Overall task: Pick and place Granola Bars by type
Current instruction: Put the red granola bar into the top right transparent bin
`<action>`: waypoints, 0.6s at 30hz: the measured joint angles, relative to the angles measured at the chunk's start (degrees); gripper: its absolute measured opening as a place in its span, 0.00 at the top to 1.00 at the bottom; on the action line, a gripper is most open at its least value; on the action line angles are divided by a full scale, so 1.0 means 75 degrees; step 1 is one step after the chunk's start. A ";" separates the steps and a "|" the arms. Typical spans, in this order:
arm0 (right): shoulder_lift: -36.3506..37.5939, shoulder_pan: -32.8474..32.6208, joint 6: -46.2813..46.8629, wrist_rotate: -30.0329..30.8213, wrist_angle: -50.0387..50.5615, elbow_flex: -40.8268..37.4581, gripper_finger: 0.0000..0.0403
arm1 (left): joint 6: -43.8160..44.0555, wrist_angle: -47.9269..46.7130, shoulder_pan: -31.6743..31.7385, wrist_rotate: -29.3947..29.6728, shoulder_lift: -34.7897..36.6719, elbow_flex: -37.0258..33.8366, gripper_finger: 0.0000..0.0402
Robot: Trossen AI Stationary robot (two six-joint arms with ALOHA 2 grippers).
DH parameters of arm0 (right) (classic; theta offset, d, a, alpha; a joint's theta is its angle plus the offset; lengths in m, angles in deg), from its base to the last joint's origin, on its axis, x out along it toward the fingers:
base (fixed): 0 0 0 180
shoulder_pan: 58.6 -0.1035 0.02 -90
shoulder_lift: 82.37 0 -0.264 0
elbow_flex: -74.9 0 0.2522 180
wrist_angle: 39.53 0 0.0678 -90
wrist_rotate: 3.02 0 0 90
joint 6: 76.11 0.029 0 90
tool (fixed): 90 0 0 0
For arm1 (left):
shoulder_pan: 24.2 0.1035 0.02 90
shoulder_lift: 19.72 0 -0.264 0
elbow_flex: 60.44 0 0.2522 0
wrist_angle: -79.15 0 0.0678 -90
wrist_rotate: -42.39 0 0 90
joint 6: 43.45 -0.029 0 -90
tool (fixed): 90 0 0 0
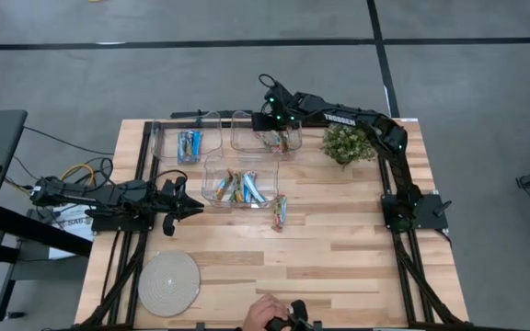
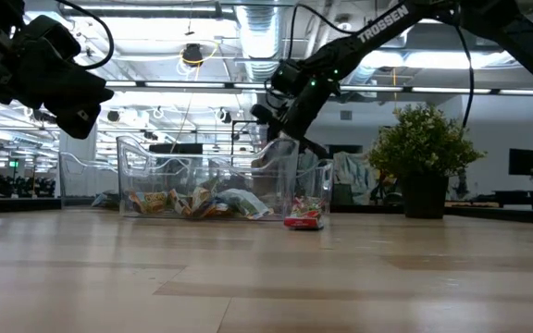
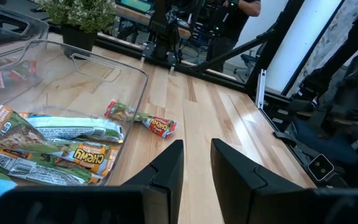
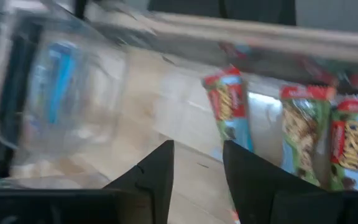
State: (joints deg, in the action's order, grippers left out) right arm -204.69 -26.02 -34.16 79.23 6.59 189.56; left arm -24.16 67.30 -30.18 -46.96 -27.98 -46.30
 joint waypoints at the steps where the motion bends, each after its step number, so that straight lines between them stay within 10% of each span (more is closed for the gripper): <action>1: 0.0055 0.0000 -0.0001 0.0000 -0.0082 0.0001 0.67 | 0.0000 0.0000 0.0003 0.0000 0.0000 0.0000 0.82; 18: 0.1534 -0.0636 -0.2590 -0.0163 -0.0145 0.0008 0.67 | 0.0000 0.0000 0.0002 -0.0003 -0.0002 -0.0002 0.82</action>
State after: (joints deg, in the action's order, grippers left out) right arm -193.18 -30.79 -53.58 78.01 5.50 189.63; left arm -24.16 67.30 -30.16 -46.99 -27.99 -46.31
